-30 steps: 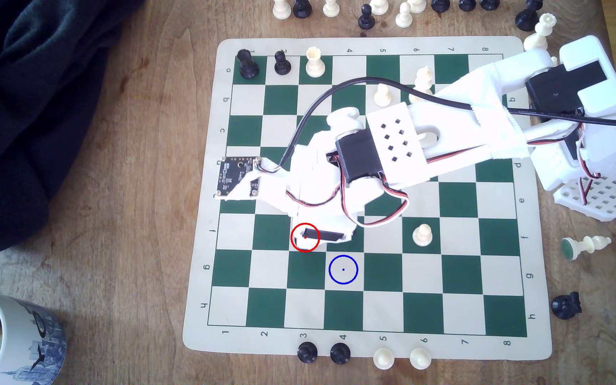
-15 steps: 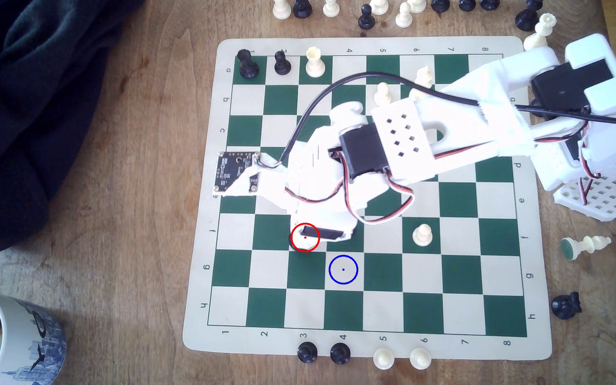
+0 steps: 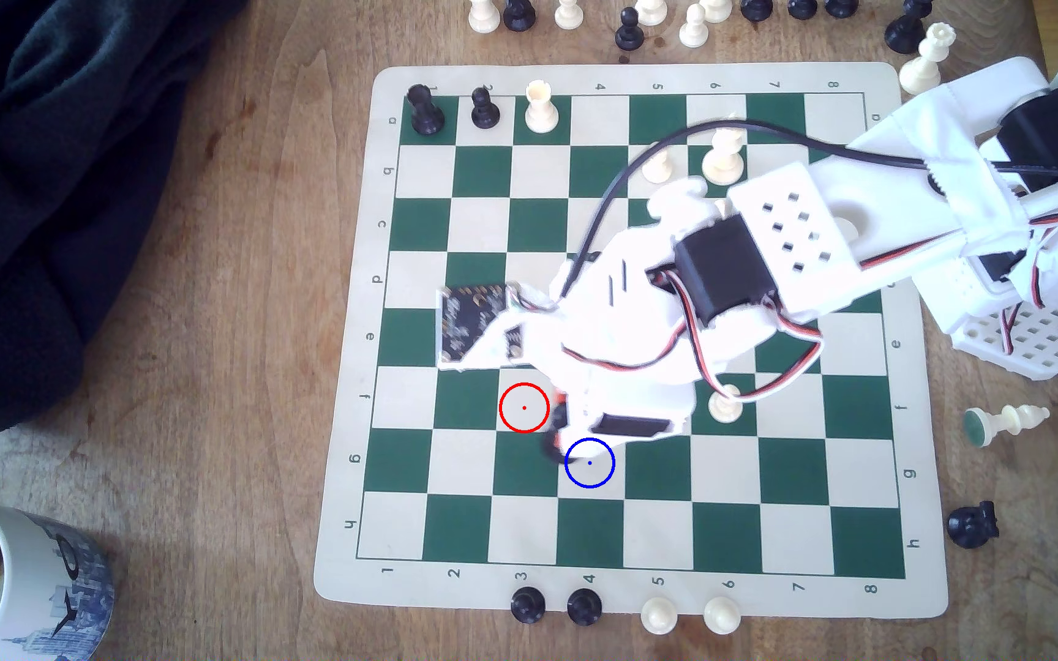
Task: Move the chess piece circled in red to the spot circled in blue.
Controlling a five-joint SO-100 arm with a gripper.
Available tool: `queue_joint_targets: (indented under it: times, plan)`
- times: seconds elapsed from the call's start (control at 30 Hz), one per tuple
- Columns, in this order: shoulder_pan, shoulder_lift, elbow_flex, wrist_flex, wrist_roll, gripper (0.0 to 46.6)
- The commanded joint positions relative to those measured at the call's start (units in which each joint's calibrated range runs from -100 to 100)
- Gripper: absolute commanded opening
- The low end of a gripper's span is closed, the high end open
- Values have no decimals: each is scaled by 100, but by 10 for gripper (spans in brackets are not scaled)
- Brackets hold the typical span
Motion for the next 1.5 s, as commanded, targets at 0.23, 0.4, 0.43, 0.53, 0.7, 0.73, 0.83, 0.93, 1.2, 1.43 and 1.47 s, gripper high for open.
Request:
queue_joint_targets:
  times: [0.23, 0.4, 0.43, 0.53, 0.7, 0.73, 0.83, 0.93, 1.2, 1.43, 1.47]
  plan:
    - [-169, -449, 434, -530, -29, 3]
    - [-231, -355, 443, -555, -39, 3]
    - [-231, -347, 443, -563, -39, 3]
    - [-247, -271, 452, -612, -59, 3]
    - [-262, -194, 525, -686, -68, 3]
    - [-262, -194, 525, -686, -68, 3]
    - [-255, -160, 534, -686, -59, 3]
    - [-278, -118, 597, -686, -49, 3]
    - [-270, -33, 661, -752, -34, 3]
    - [-278, 27, 670, -776, -34, 5]
    - [-278, 35, 670, -776, -34, 5]
